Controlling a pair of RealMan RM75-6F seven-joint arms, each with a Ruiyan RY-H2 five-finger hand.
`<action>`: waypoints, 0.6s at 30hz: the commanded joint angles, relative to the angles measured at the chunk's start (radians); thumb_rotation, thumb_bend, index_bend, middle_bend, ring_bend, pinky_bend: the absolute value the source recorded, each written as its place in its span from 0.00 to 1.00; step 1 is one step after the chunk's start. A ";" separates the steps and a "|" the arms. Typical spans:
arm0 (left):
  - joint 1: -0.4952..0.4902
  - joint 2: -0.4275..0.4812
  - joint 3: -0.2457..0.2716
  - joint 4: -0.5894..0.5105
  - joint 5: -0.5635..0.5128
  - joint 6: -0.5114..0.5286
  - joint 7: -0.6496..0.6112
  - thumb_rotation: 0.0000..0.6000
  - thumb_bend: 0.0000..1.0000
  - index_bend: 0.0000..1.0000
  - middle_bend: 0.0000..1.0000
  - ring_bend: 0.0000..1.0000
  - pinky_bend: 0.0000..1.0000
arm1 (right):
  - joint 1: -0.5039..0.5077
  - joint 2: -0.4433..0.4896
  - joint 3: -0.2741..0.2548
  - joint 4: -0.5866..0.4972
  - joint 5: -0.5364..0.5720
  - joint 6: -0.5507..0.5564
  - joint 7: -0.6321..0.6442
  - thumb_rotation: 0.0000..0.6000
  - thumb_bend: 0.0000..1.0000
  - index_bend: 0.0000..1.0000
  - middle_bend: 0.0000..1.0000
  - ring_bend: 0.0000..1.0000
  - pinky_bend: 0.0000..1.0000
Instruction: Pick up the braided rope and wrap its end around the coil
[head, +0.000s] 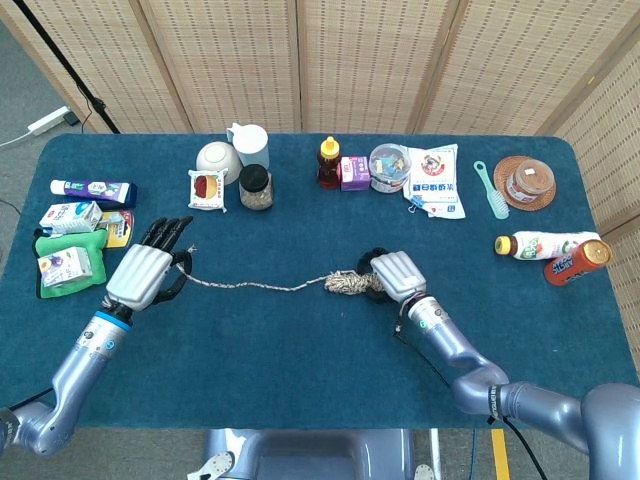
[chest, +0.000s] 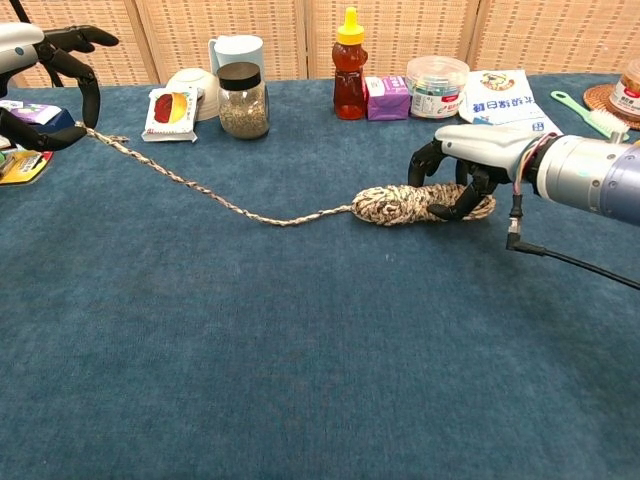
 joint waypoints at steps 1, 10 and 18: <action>0.000 0.002 0.001 0.000 0.002 0.001 -0.002 1.00 0.42 0.57 0.00 0.00 0.00 | 0.001 -0.010 -0.001 0.012 0.010 -0.004 -0.001 1.00 0.48 0.44 0.34 0.25 0.45; 0.001 0.010 0.000 -0.002 0.004 0.006 -0.014 1.00 0.42 0.57 0.00 0.00 0.00 | -0.019 -0.037 -0.005 0.033 -0.045 0.077 0.045 1.00 0.71 0.62 0.54 0.46 0.69; -0.002 0.014 -0.004 -0.001 0.007 0.010 -0.013 1.00 0.42 0.57 0.00 0.00 0.00 | -0.054 0.025 0.000 -0.070 -0.104 0.149 0.152 1.00 0.78 0.64 0.56 0.49 0.71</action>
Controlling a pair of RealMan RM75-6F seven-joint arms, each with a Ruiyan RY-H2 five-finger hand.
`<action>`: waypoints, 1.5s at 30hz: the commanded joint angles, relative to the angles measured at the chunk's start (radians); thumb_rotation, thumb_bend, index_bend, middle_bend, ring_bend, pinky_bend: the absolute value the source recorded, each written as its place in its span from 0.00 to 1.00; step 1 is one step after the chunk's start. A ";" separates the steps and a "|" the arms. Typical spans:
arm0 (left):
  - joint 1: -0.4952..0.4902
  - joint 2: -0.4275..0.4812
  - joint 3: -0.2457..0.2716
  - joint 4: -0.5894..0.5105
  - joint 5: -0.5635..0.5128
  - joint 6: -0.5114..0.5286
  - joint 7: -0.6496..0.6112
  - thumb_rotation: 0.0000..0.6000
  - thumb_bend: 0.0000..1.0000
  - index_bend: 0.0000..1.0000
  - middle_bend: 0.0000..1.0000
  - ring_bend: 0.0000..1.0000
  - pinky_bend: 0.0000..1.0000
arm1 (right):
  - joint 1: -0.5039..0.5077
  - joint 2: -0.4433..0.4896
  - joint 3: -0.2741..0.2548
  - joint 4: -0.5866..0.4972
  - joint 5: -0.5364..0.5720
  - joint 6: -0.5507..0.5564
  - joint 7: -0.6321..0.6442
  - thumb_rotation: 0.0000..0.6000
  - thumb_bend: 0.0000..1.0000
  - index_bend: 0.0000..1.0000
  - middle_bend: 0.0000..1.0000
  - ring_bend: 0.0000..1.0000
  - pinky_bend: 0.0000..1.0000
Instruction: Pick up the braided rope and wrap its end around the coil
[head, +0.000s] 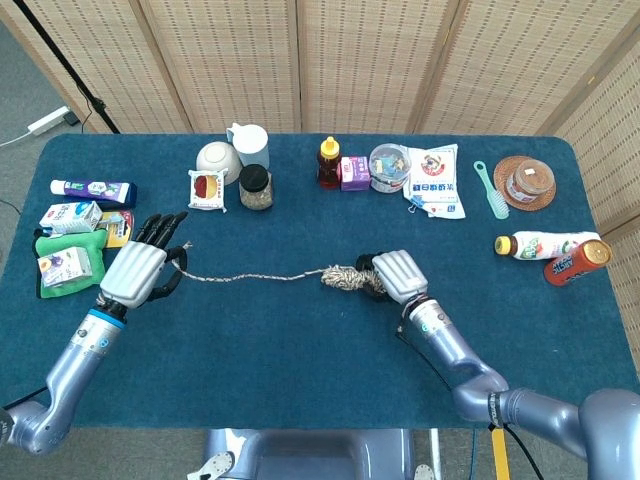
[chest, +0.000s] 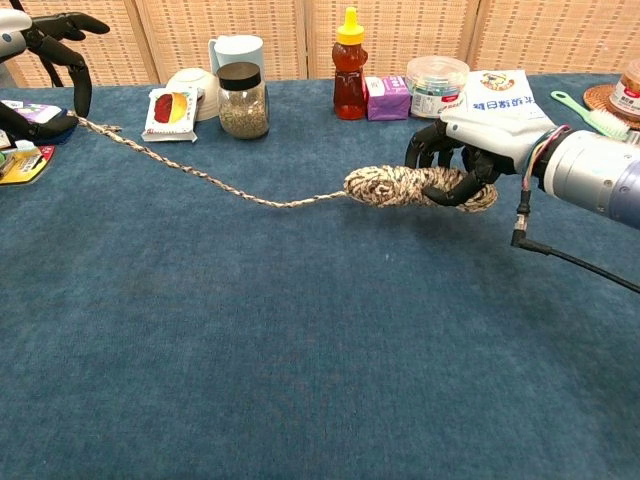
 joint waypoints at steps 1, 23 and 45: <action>-0.004 -0.006 0.003 -0.001 0.002 -0.005 0.004 1.00 0.42 0.57 0.00 0.00 0.00 | -0.020 0.054 0.009 -0.090 -0.016 0.022 0.051 1.00 0.78 0.64 0.56 0.49 0.71; -0.085 -0.148 -0.019 0.025 -0.007 -0.029 0.113 1.00 0.42 0.57 0.00 0.00 0.00 | -0.012 0.236 0.145 -0.545 0.276 -0.068 0.233 1.00 0.79 0.65 0.58 0.50 0.72; -0.072 0.002 0.036 -0.278 0.165 0.012 0.045 1.00 0.41 0.57 0.00 0.00 0.00 | 0.166 -0.062 0.187 -0.298 0.730 0.271 -0.313 1.00 0.85 0.66 0.60 0.53 0.74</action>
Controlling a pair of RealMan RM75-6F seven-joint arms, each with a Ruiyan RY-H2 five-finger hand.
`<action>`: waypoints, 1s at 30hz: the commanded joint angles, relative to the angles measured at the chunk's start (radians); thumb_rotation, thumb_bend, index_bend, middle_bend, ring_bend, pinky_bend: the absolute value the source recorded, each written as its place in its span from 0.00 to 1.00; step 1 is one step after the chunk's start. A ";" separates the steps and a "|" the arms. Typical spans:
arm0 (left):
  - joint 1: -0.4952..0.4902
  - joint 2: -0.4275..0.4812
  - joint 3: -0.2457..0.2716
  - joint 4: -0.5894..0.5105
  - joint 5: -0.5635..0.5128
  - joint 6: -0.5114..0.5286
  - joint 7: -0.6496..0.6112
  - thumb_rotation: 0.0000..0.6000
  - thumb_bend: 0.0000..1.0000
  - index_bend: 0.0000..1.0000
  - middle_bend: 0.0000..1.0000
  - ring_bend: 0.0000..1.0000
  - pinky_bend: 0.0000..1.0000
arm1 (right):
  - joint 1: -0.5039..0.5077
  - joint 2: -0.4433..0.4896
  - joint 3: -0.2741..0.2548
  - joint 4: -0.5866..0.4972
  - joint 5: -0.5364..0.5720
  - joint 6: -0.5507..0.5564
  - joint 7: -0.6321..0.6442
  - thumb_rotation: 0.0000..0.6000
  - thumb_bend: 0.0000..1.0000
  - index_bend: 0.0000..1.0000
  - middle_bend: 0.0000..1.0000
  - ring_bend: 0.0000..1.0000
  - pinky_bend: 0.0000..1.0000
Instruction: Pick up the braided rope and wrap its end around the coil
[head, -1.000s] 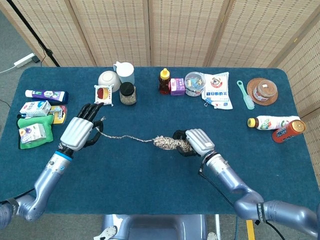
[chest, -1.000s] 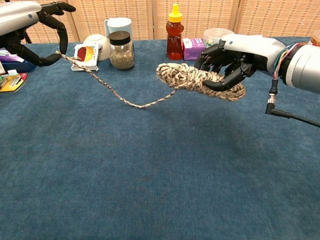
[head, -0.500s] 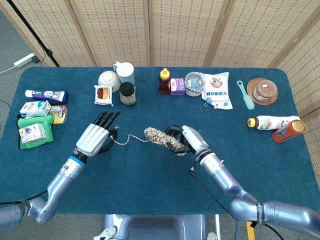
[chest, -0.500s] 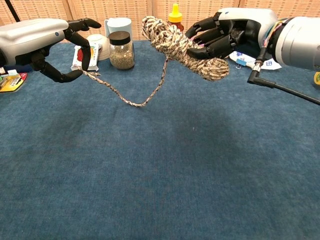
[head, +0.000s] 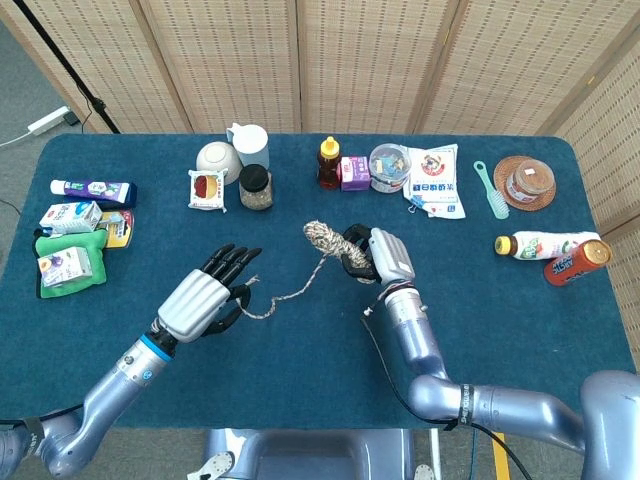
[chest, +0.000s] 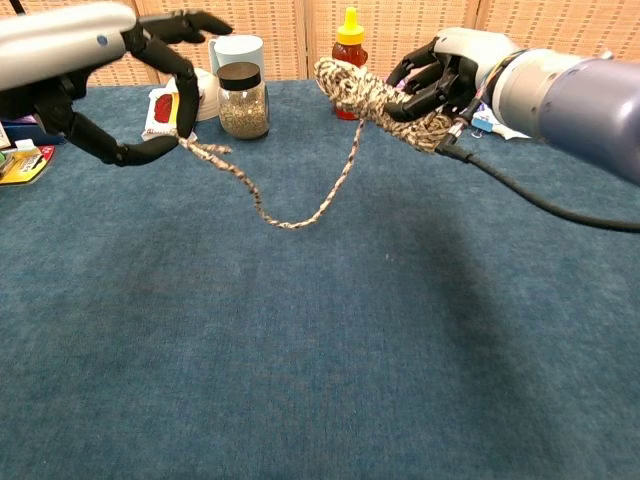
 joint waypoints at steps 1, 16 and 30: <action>-0.010 0.035 -0.017 -0.058 0.019 0.006 -0.028 1.00 0.41 0.57 0.00 0.00 0.00 | 0.027 -0.060 -0.024 0.075 0.001 0.033 -0.066 1.00 0.85 0.66 0.60 0.53 0.75; -0.082 0.044 -0.142 -0.218 -0.078 -0.013 0.026 1.00 0.41 0.57 0.00 0.00 0.00 | 0.017 -0.152 -0.106 0.168 -0.167 0.041 -0.156 1.00 0.85 0.67 0.60 0.53 0.75; -0.200 -0.026 -0.303 -0.213 -0.313 -0.001 0.135 1.00 0.41 0.57 0.00 0.00 0.00 | -0.033 -0.186 -0.170 0.192 -0.279 0.003 -0.182 1.00 0.85 0.67 0.60 0.53 0.76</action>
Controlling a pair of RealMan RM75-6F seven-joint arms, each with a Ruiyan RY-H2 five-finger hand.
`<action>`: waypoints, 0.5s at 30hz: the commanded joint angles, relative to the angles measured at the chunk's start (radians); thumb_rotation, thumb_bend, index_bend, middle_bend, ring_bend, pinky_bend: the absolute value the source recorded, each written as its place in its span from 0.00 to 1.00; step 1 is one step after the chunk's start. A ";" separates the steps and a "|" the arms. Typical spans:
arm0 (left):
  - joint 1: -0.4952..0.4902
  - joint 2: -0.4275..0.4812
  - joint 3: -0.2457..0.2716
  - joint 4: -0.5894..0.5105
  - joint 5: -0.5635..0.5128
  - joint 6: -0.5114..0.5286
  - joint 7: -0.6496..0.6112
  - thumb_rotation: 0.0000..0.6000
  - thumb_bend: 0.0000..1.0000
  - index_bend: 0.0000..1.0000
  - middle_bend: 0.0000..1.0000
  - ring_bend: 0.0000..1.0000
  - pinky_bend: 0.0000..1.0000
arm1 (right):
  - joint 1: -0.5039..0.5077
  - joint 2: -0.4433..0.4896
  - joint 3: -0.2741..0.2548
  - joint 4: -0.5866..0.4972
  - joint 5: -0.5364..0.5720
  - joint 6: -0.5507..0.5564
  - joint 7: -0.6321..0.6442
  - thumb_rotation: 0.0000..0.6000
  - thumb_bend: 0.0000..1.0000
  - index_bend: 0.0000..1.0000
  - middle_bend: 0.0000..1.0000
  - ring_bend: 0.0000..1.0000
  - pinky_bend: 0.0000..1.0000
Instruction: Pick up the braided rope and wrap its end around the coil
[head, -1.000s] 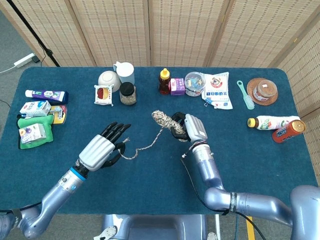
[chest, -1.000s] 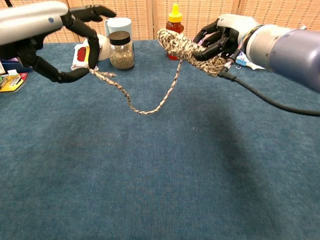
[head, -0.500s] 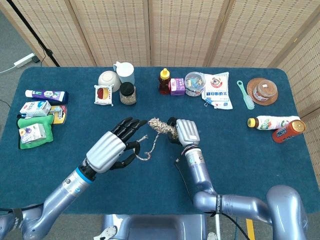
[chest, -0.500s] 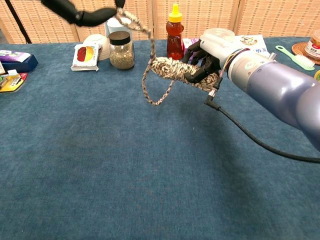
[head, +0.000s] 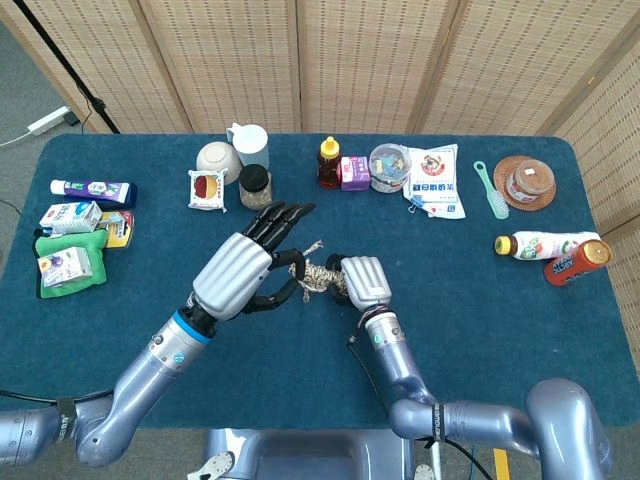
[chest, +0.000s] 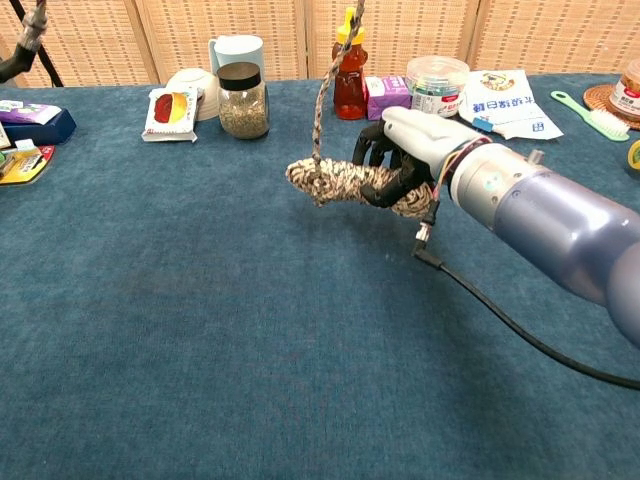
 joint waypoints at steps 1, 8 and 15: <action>-0.035 -0.014 -0.037 0.010 -0.063 0.008 0.049 1.00 0.41 0.57 0.00 0.00 0.00 | -0.012 0.003 -0.017 -0.007 -0.022 -0.011 -0.008 1.00 0.85 0.67 0.60 0.53 0.76; -0.091 -0.042 -0.072 0.073 -0.167 0.004 0.094 1.00 0.41 0.57 0.00 0.00 0.00 | -0.041 0.032 -0.048 -0.075 -0.082 -0.030 -0.006 1.00 0.85 0.67 0.60 0.53 0.76; -0.160 -0.088 -0.100 0.162 -0.263 0.002 0.143 1.00 0.41 0.57 0.00 0.00 0.00 | -0.067 0.083 -0.063 -0.166 -0.151 -0.042 0.020 1.00 0.85 0.67 0.60 0.53 0.76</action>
